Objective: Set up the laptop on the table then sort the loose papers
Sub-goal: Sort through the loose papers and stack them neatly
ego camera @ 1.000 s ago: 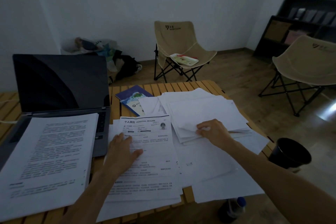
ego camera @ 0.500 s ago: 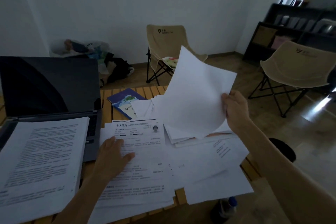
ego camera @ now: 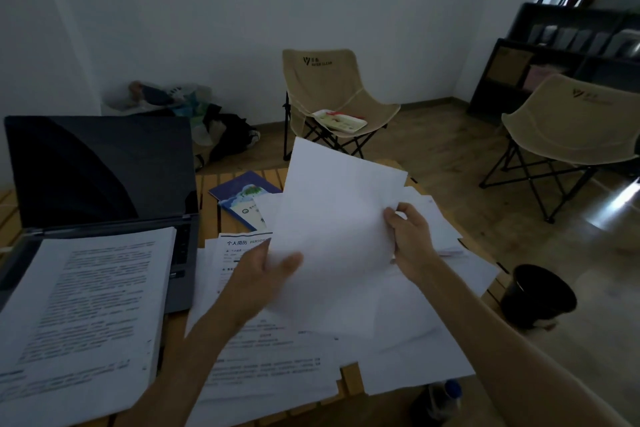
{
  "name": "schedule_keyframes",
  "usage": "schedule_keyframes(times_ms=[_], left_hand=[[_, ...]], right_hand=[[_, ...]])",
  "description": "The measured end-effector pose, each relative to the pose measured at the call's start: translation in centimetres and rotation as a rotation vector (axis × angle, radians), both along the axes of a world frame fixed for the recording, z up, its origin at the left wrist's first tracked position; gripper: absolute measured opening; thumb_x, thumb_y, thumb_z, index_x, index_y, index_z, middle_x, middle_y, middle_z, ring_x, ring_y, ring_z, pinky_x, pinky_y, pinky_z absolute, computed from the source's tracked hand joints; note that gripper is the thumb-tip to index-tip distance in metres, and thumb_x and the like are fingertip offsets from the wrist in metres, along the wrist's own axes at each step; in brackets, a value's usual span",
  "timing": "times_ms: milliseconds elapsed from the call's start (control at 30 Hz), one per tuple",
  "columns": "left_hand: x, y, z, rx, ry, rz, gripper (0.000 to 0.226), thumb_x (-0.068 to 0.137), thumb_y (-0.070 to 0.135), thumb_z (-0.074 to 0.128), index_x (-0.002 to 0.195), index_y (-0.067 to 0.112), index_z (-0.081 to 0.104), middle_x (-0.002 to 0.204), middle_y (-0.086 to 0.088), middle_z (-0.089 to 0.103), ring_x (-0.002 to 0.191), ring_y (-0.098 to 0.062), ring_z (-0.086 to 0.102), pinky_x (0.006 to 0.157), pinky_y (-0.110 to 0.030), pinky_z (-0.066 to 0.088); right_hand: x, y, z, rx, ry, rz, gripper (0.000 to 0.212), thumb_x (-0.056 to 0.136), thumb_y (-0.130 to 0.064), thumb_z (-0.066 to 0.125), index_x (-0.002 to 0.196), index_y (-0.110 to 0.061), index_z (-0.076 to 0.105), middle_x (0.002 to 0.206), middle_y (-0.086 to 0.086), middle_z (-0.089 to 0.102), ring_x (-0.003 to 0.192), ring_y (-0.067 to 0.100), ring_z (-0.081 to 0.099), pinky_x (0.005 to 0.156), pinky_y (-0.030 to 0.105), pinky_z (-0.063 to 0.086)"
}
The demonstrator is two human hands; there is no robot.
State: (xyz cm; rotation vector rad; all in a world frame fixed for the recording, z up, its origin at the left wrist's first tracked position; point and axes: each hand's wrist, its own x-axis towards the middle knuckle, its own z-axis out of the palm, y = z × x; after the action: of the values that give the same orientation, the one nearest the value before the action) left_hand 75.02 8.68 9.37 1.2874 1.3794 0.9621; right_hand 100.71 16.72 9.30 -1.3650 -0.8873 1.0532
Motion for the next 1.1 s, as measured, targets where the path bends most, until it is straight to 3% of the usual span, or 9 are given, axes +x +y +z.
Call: schedule_keyframes(times_ms=[133, 200, 300, 433, 600, 767, 933, 1033, 1100], left_hand=[[-1.7, 0.2, 3.0, 0.132, 0.333, 0.295, 0.028, 0.095, 0.024, 0.060, 0.120, 0.010, 0.061, 0.102, -0.004, 0.066, 0.092, -0.024, 0.063, 0.080, -0.037, 0.051], [-3.3, -0.3, 6.1, 0.292, 0.528, 0.352, 0.036, 0.095, 0.010, 0.051, 0.131, 0.013, 0.054, 0.105, -0.003, 0.057, 0.089, -0.021, 0.054, 0.079, -0.033, 0.044], [-2.2, -1.4, 9.7, 0.484, 0.880, 0.244, 0.051, 0.092, 0.001, 0.047, 0.138, 0.022, 0.048, 0.117, -0.002, 0.046, 0.089, -0.022, 0.051, 0.078, -0.038, 0.047], [3.7, -1.9, 5.8, 0.305, 1.260, -0.012, 0.041, 0.091, 0.008, 0.051, 0.130, 0.018, 0.043, 0.123, -0.006, 0.040, 0.086, -0.022, 0.058, 0.065, -0.033, 0.041], [6.5, -1.5, -3.3, -0.109, 1.157, -0.224, 0.051, 0.097, 0.031, 0.051, 0.137, 0.002, 0.039, 0.134, -0.014, 0.040, 0.113, -0.026, 0.055, 0.089, -0.034, 0.049], [4.5, 1.3, -4.5, 0.072, 1.087, -0.104, 0.054, 0.099, 0.049, 0.039, 0.141, 0.014, 0.040, 0.145, -0.011, 0.040, 0.127, -0.027, 0.046, 0.106, -0.040, 0.039], [2.0, 2.0, -8.5, 0.030, 1.145, -0.118, 0.068, 0.100, 0.056, 0.023, 0.157, 0.021, 0.010, 0.165, -0.003, 0.002, 0.151, -0.026, -0.001, 0.122, -0.048, -0.001], [1.5, 2.6, -8.6, 0.082, 0.984, -0.045, 0.069, 0.098, 0.058, 0.033, 0.155, 0.021, 0.021, 0.162, -0.003, 0.018, 0.149, -0.024, 0.015, 0.122, -0.046, 0.011], [1.4, 3.1, -5.8, 0.081, 0.656, 0.075, 0.064, 0.095, 0.059, 0.044, 0.146, 0.021, 0.041, 0.152, -0.003, 0.040, 0.141, -0.023, 0.035, 0.116, -0.043, 0.026]], right_hand=[[-0.2, 0.4, -0.6, -0.078, -0.041, -0.011, 0.014, 0.098, -0.007, 0.054, 0.110, -0.010, 0.061, 0.102, 0.010, 0.074, 0.085, 0.025, 0.074, 0.075, 0.035, 0.056], [0.5, 0.9, -1.7, -0.131, -0.436, 0.052, 0.021, 0.096, -0.010, 0.059, 0.116, -0.012, 0.063, 0.112, 0.007, 0.072, 0.095, 0.021, 0.072, 0.078, 0.028, 0.054], [1.0, 0.8, -3.4, -0.140, -1.011, 0.343, 0.053, 0.090, -0.034, 0.071, 0.137, -0.018, 0.053, 0.144, 0.001, 0.052, 0.132, 0.022, 0.049, 0.107, 0.033, 0.040], [0.0, 0.5, -4.8, -0.205, -1.281, 0.560, 0.085, 0.083, -0.061, 0.067, 0.151, -0.023, 0.034, 0.162, -0.001, 0.025, 0.148, 0.022, 0.024, 0.120, 0.044, 0.020], [-1.0, 0.6, -5.8, -0.114, -1.492, 0.499, 0.064, 0.092, -0.060, 0.052, 0.141, -0.019, 0.045, 0.148, 0.004, 0.043, 0.136, 0.026, 0.038, 0.112, 0.044, 0.031], [-0.3, 0.6, -5.9, -0.002, -1.478, 0.470, 0.038, 0.105, -0.040, 0.036, 0.129, -0.022, 0.059, 0.130, 0.003, 0.059, 0.124, 0.026, 0.052, 0.102, 0.044, 0.040], [0.4, -0.2, -4.4, 0.080, -1.254, 0.404, 0.028, 0.106, -0.025, 0.040, 0.118, -0.019, 0.065, 0.112, 0.005, 0.070, 0.103, 0.028, 0.066, 0.090, 0.040, 0.051], [-0.2, -1.2, 0.2, 0.257, -0.982, 0.260, 0.024, 0.106, -0.023, 0.044, 0.089, -0.019, 0.060, 0.078, -0.004, 0.063, 0.072, 0.010, 0.061, 0.066, 0.021, 0.051], [-0.5, -1.7, 3.8, 0.291, -0.672, 0.173, 0.029, 0.105, -0.022, 0.046, 0.080, -0.010, 0.057, 0.067, 0.000, 0.055, 0.059, 0.008, 0.050, 0.057, 0.016, 0.043]])
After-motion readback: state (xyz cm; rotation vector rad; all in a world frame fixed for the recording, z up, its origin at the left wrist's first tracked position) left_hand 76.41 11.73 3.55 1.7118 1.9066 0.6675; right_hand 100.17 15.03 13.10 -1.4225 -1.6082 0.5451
